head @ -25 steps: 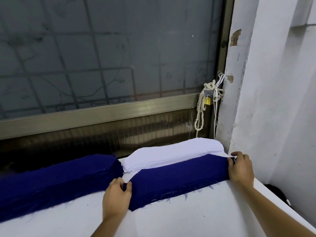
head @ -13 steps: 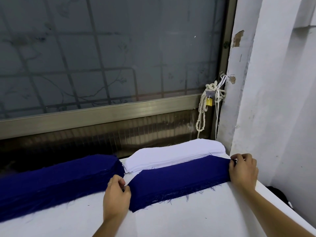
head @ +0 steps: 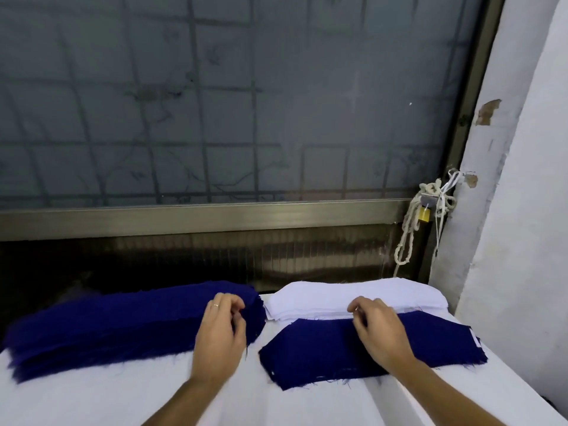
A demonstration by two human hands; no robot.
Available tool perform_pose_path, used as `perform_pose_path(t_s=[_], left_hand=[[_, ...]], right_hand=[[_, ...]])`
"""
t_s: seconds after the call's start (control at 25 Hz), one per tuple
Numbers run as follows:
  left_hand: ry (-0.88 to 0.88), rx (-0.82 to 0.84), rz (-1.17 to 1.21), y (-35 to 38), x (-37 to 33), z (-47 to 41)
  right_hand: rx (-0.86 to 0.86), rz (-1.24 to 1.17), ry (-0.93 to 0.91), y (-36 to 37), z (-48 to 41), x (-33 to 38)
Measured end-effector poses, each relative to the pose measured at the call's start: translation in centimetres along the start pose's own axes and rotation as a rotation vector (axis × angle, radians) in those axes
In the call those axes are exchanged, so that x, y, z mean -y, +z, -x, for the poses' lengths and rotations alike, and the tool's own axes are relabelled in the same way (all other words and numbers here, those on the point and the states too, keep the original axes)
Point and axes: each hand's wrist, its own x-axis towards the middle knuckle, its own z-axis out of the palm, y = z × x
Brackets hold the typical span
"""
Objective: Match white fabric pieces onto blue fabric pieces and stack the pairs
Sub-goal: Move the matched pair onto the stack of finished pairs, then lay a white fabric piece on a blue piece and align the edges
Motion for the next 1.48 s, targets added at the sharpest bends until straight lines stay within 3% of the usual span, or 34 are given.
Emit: perform_pose_path(t_s=[0.2,0.4,0.52,0.72,0.88,1.0,1.16,1.32,1.4,1.48], left_hand=[[-0.097,-0.062,-0.2,-8.9,7.4,-4.7],[-0.286,0.099,-0.402,-15.2,14.9,-7.1],[-0.367,0.188,-0.387,-16.4,17.3,-7.0],[-0.285,0.123,-0.37,-16.2,17.6,-6.7],[-0.197,0.207,-0.558,-15.6,17.9,-6.2],[-0.097,0.221,-0.57,-15.8,18.0,-5.8],[0.111,0.261,-0.484,-16.9,19.0,-5.3],[0.051,0.33,-0.246,-17.0,17.6,-6.7],[0.053,0.424,-0.276,-16.9,16.1,-7.6],[0.11,0.398,-0.384,-17.4,15.5,-8.2]], right_hand=[[0.09,-0.072,-0.084,3.9,-2.3,9.5],[0.15,-0.1,-0.218,7.8,-4.9,17.8],[0.168,-0.066,-0.284,9.7,-6.1,21.3],[0.23,-0.007,-0.36,11.8,-7.3,25.6],[0.273,0.012,-0.418,13.4,-7.0,28.4],[0.3,-0.023,-0.475,14.4,-6.9,30.4],[0.207,-0.067,-0.554,15.0,-7.0,32.9],[0.153,-0.055,-0.697,14.9,-6.5,33.9],[0.133,-0.046,-0.725,14.5,-6.3,33.7],[0.127,-0.032,-0.695,13.8,-6.1,33.0]])
